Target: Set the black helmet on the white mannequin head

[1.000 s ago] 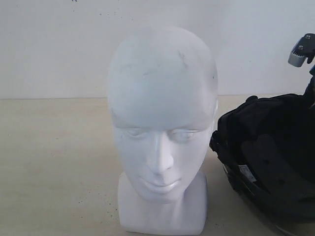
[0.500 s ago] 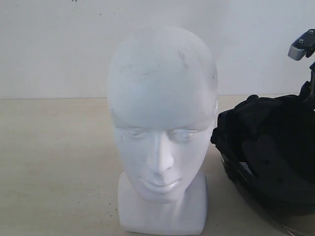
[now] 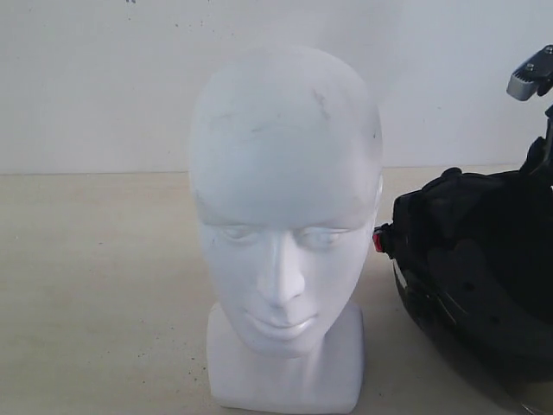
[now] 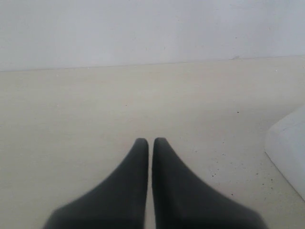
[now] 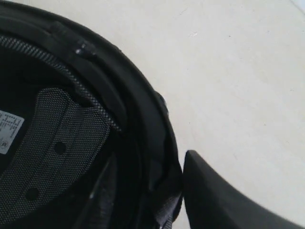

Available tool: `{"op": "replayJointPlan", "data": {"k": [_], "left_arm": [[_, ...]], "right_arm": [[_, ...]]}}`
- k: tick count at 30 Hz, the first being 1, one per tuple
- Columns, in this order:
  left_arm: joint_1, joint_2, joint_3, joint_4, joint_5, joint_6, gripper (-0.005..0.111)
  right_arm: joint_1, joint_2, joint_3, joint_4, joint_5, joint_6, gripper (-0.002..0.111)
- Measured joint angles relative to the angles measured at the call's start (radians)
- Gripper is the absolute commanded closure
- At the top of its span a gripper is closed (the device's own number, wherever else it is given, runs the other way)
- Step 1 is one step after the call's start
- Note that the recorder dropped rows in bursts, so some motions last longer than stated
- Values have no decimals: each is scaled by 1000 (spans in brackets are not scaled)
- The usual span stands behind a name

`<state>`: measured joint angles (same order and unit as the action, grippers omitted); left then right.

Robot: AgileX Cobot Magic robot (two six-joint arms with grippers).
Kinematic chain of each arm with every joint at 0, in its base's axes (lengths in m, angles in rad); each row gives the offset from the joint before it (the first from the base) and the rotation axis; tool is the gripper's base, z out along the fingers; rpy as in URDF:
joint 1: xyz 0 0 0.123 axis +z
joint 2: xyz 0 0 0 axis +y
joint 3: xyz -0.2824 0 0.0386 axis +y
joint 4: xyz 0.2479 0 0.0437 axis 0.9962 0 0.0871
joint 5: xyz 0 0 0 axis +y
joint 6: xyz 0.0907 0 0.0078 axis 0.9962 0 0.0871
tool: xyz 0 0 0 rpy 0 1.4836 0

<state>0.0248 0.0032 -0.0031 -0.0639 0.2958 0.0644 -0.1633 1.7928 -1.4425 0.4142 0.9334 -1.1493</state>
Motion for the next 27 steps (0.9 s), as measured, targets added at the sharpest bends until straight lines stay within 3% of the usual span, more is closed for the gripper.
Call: {"op": "replayJointPlan", "data": {"k": [7,14,27], "left_arm": [[0,0,0,0,0,0,102],[0,0,0,0,0,0,102],[0,0,0,0,0,0,102]], "right_arm": [[0,-100,0,-2,-39,39,65],[12,-200,0,41,55,112,65],[285,-307,42,-143,276,409,65]]}}
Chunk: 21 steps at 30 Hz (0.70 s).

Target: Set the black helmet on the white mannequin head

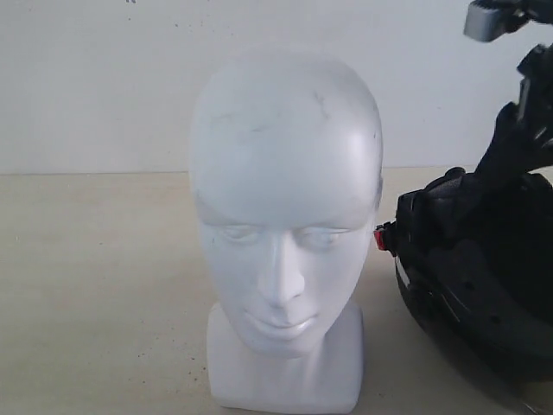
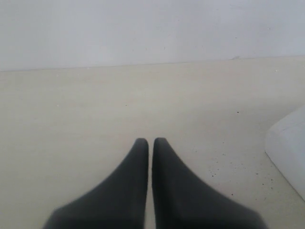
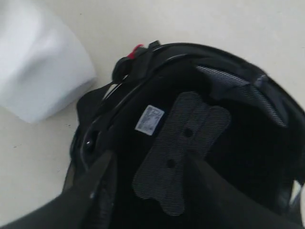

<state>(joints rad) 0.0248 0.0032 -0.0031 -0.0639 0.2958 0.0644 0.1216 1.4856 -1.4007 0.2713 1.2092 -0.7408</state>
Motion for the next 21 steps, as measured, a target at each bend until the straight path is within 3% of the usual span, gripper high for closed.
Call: {"op": "replayJointPlan", "data": {"k": [7,21], "left_arm": [[0,0,0,0,0,0,102],[0,0,0,0,0,0,102]], "right_arm": [[138,-4,94,-60,11,158,65],[157,-4,110,-74,14,397,65]]}}
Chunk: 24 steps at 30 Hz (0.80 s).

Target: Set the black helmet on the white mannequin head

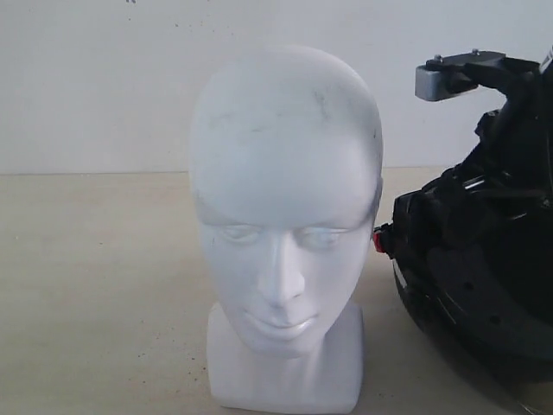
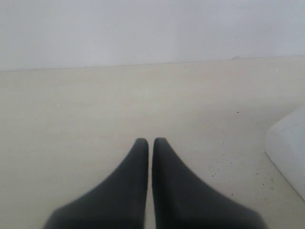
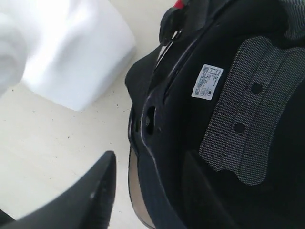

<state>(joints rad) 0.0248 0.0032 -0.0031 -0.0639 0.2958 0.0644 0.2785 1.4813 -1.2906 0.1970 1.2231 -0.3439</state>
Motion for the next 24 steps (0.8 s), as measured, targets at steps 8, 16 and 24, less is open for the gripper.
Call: {"op": "replayJointPlan", "data": {"k": [8,16,24], "left_arm": [[0,0,0,0,0,0,102],[0,0,0,0,0,0,102],[0,0,0,0,0,0,102]], "right_arm": [[0,-153,40,2,-8,188,65],[0,-381,461,17,-338,269,65],[0,-294,488,62,-452,256,65]]}}
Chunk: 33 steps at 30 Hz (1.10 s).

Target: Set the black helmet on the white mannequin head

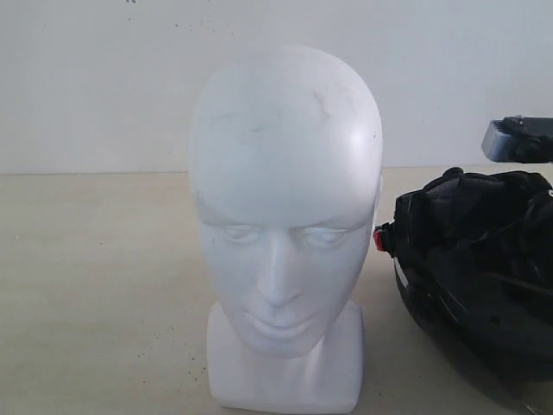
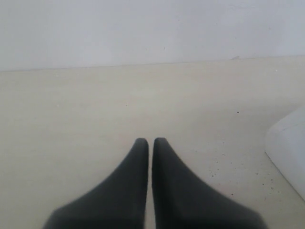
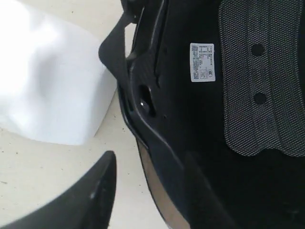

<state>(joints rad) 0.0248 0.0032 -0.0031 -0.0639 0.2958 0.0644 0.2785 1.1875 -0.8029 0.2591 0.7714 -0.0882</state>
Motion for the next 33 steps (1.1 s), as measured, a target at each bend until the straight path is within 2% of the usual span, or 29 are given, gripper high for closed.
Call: {"op": "replayJointPlan", "data": {"k": [7,13,33], "left_arm": [[0,0,0,0,0,0,102],[0,0,0,0,0,0,102],[0,0,0,0,0,0,102]], "right_arm": [[0,26,0,22,2,-108,64],[0,26,0,82,13,-178,43],[0,190,0,99,-46,-303,43]]}}
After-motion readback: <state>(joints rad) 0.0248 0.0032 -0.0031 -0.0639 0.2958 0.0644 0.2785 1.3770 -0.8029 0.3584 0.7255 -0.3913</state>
